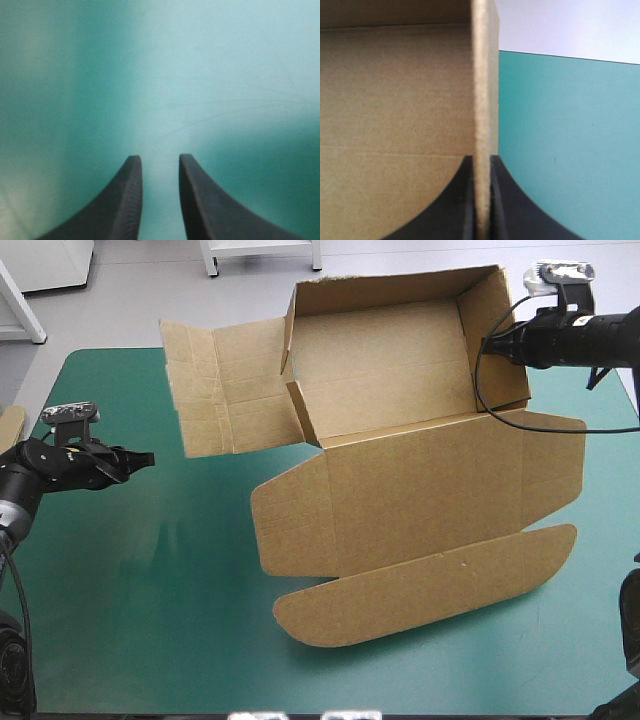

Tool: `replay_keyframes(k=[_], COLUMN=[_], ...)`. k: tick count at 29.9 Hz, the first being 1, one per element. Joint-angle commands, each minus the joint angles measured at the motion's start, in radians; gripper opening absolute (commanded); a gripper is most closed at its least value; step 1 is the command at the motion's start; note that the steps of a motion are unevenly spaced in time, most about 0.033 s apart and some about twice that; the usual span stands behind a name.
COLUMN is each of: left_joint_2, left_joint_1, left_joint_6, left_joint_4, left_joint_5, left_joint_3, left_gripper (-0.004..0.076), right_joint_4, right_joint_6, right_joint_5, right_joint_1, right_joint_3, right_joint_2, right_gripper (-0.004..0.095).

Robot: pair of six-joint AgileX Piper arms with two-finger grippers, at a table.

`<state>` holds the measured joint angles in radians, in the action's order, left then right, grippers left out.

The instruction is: Fold the box

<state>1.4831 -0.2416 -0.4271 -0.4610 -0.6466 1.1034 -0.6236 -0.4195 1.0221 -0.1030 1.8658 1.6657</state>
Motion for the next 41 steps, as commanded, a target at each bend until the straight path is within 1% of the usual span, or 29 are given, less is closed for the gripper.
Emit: replay_keyframes(k=[1,3,5,8,10,14,17,21,24,29,37,41], left_joint_2=[0.003,0.022,0.043,0.073,0.087,0.101,0.101,0.101,0.101,0.101,0.101,0.101], left_joint_1=[0.0,0.0,0.0,0.0,0.0,0.013,0.043,0.102,0.143,0.203,0.261,0.303], left_joint_6=[-0.163,-0.274,-0.396,-0.524,-0.579,-0.635,-0.687,-0.717,-0.713,-0.669,-0.581,-0.548], left_joint_4=[-0.269,-0.443,-0.611,-0.807,-0.905,-1.047,-1.16,-1.302,-1.306,-1.308,-1.311,-1.3], left_joint_5=[0.041,-0.003,-0.069,-0.175,-0.261,-0.436,-0.506,-0.558,-0.599,-0.638,-0.631,-0.628], left_joint_3=[0.025,0.025,0.025,0.025,0.025,0.025,0.025,0.033,0.06,0.13,0.286,0.346], left_gripper=[0.0188,0.0188,0.0194,0.0207,0.0225,0.0281,0.0328,0.034,0.034,0.034,0.0341,0.0341], right_joint_4=[-0.118,-0.118,-0.121,-0.121,-0.121,-0.103,-0.103,-0.103,-0.103,-0.089,-0.042,-0.039], right_joint_6=[-0.023,-0.023,-0.023,-0.023,-0.023,-0.023,-0.023,-0.02,-0.02,-0.02,-0.006,-0.006], right_joint_5=[0.001,0.023,0.028,0.028,0.028,0.017,0.022,0.027,0.027,0.027,0.005,-0.001], right_joint_1=[-0.024,-0.024,-0.023,-0.023,-0.023,-0.023,-0.023,-0.023,-0.023,-0.023,-0.023,-0.023], right_joint_3=[0.031,0.031,0.029,0.027,0.027,0.027,0.027,0.025,0.025,0.025,0.025,0.025], right_joint_2=[-0.074,-0.077,-0.077,-0.077,-0.077,-0.075,-0.063,-0.045,-0.028,-0.012,-0.006,-0.006], right_gripper=[-0.0019,-0.0019,-0.0019,-0.0019,-0.0019,-0.0019,-0.0018,-0.0019,-0.0018,-0.0017,-0.0017,-0.0017])
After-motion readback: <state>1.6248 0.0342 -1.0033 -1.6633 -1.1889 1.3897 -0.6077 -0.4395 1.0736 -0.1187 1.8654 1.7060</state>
